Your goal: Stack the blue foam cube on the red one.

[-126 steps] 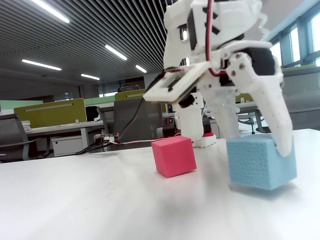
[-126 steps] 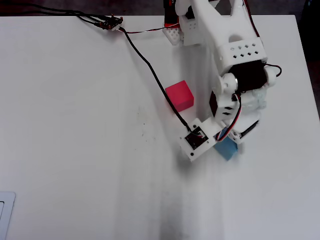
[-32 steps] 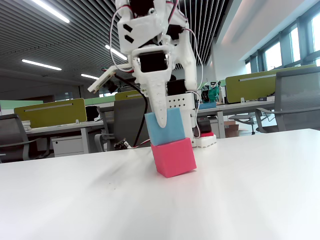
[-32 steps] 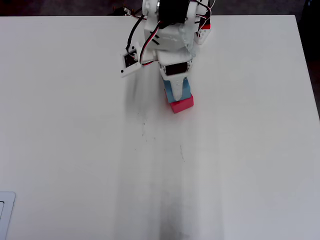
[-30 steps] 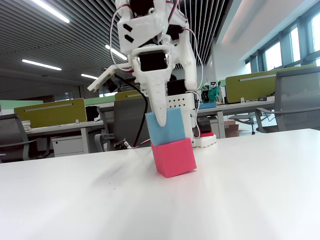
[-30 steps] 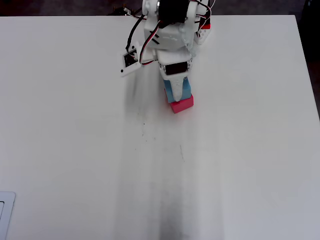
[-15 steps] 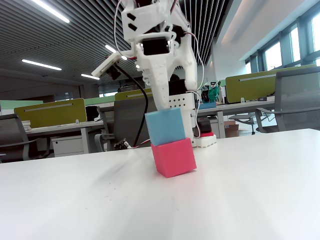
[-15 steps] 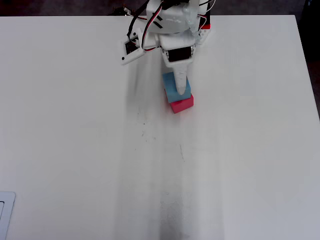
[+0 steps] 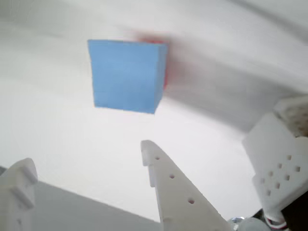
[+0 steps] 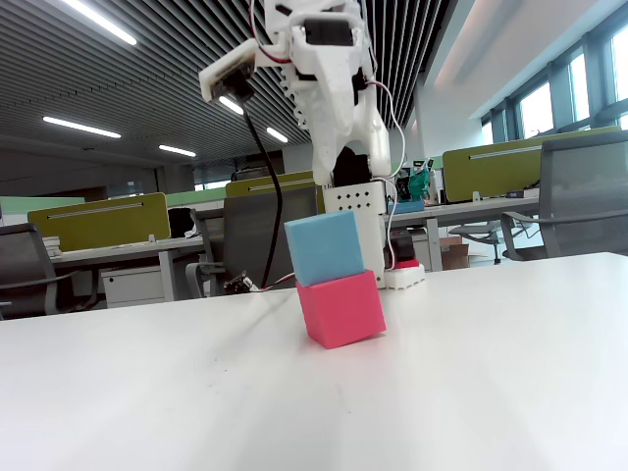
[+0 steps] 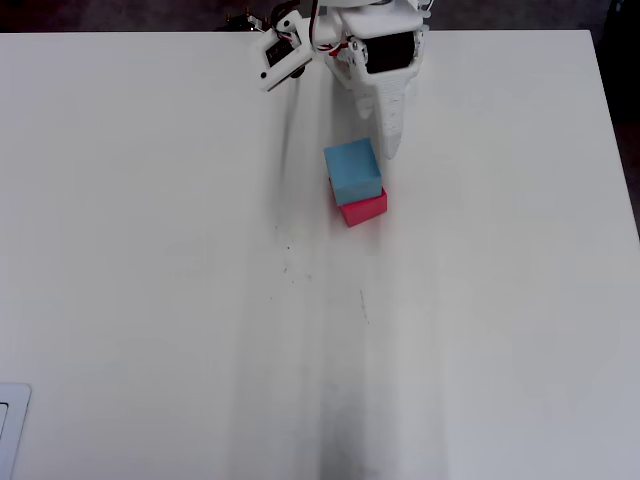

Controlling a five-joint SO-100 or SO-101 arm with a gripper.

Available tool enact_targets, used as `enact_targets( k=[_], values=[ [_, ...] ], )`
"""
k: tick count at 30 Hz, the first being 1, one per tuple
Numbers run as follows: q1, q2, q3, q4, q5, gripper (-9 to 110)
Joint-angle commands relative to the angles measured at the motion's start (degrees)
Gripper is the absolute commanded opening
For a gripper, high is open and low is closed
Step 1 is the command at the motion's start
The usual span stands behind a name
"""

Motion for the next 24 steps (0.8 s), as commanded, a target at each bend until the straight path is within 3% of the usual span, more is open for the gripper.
enact_targets(
  k=[1, 9, 24],
  values=[
    [-2.90, 4.92, 3.08, -3.78, 1.23, 26],
    [-6.94, 13.97, 20.39, -16.00, 5.80, 16],
    [-14.33, 28.30, 40.61, -27.86, 10.46, 15]
  ],
)
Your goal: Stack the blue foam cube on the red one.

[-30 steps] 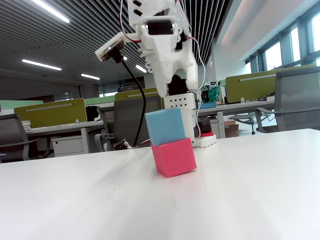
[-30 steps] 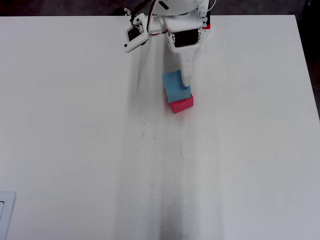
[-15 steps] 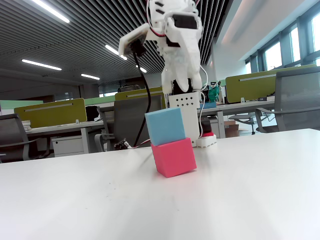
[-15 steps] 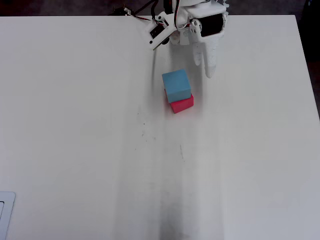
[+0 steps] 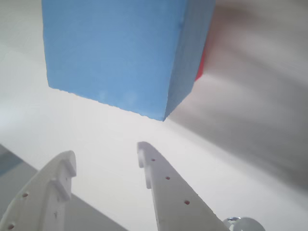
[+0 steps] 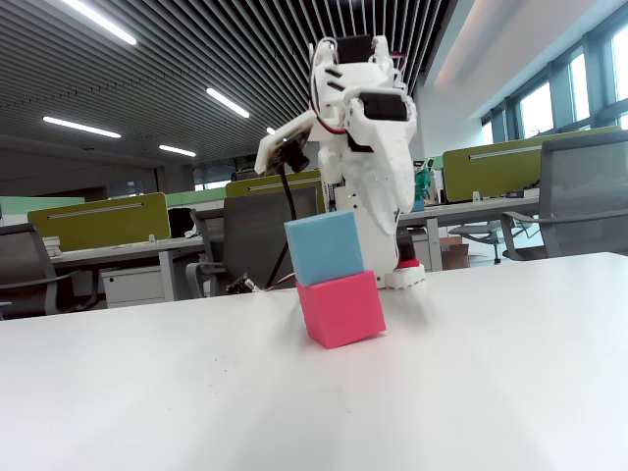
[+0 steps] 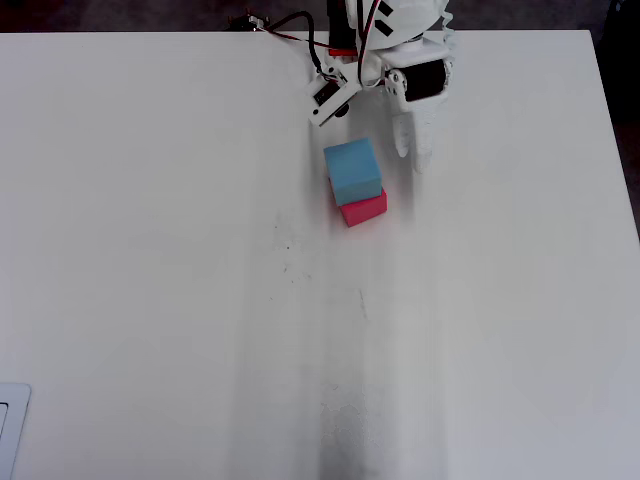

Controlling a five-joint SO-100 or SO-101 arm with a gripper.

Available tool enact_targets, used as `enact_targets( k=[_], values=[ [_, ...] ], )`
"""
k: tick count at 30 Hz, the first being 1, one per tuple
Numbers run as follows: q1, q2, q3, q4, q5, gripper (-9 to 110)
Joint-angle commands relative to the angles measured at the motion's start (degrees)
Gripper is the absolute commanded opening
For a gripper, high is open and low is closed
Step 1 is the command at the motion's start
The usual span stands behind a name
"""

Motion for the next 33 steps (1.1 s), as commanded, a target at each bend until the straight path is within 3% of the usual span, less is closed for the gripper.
enact_targets(
  k=[1, 14, 33],
  values=[
    [-0.35, 3.16, 2.20, -1.67, 0.18, 15],
    [-0.62, 22.24, 12.66, 0.97, 0.18, 15],
    [2.37, 22.85, 13.01, 0.53, 0.70, 15]
  ],
)
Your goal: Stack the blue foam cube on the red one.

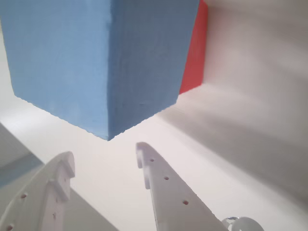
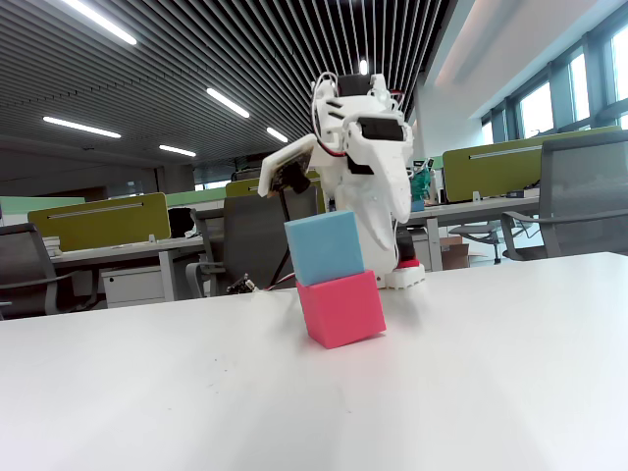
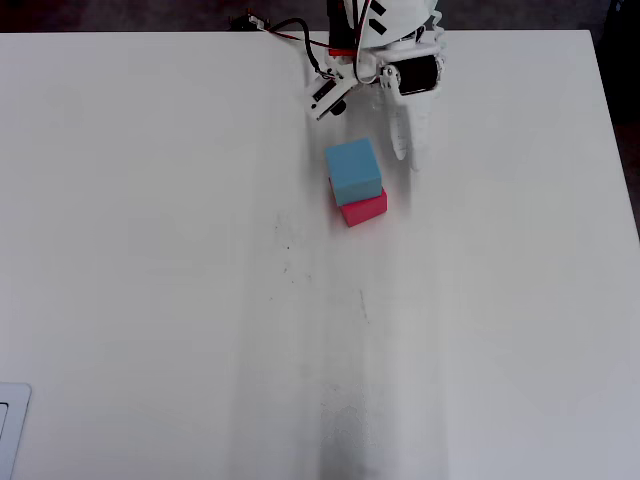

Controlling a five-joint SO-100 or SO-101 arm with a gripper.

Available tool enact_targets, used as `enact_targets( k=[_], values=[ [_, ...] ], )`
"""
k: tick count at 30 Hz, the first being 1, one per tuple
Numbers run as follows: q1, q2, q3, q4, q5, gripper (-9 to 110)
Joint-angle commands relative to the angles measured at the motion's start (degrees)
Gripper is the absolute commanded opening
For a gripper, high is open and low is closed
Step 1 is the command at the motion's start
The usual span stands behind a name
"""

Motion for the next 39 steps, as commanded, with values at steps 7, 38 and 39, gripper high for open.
enact_targets(
  k=[7, 38, 39],
  values=[
    [1.23, 0.26, 0.26, -2.55, 0.35, 15],
    [3.69, 0.26, 3.60, -14.06, 4.39, 16],
    [3.96, 0.26, 3.52, -13.80, 4.48, 16]
  ],
)
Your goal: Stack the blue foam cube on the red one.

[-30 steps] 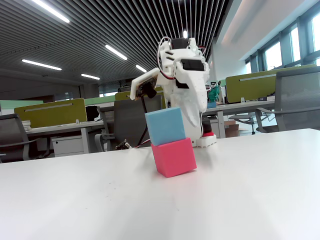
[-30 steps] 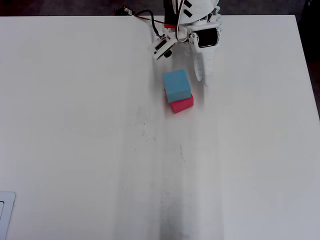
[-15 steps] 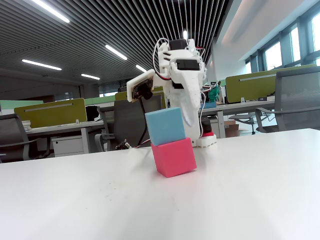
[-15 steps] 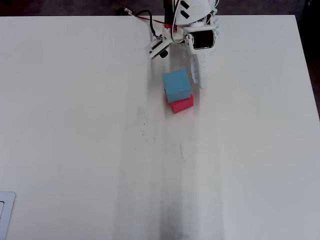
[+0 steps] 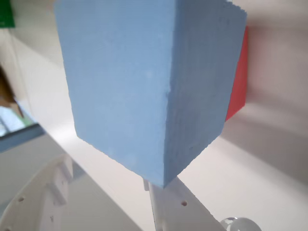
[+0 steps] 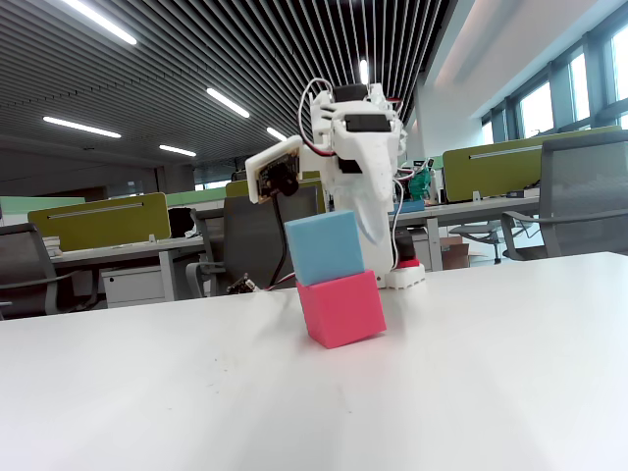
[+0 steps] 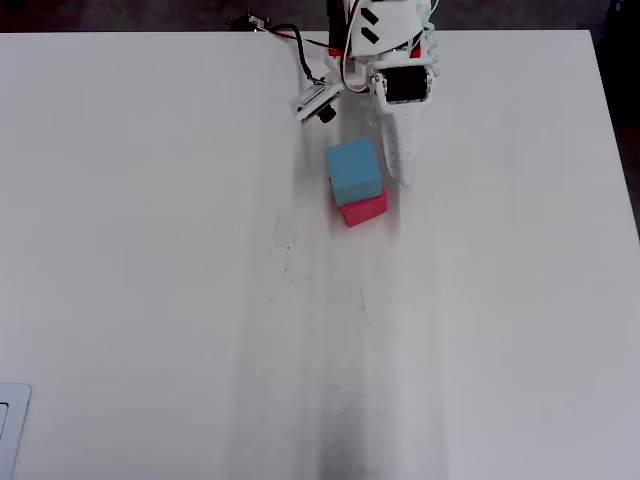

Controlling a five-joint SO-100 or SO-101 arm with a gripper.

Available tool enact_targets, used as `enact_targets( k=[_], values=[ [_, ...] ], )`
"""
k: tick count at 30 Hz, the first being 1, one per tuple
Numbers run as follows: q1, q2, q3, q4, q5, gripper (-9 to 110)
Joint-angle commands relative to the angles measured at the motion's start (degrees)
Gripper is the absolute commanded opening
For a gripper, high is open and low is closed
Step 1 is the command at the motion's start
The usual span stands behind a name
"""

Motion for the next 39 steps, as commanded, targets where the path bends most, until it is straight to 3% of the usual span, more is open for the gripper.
enact_targets(
  k=[1, 27, 39],
  values=[
    [0.44, 0.35, -0.88, -0.35, 0.53, 16],
    [1.41, 0.35, -4.39, 12.30, 1.32, 16],
    [-0.97, 0.35, -3.69, 9.49, 1.32, 16]
  ],
)
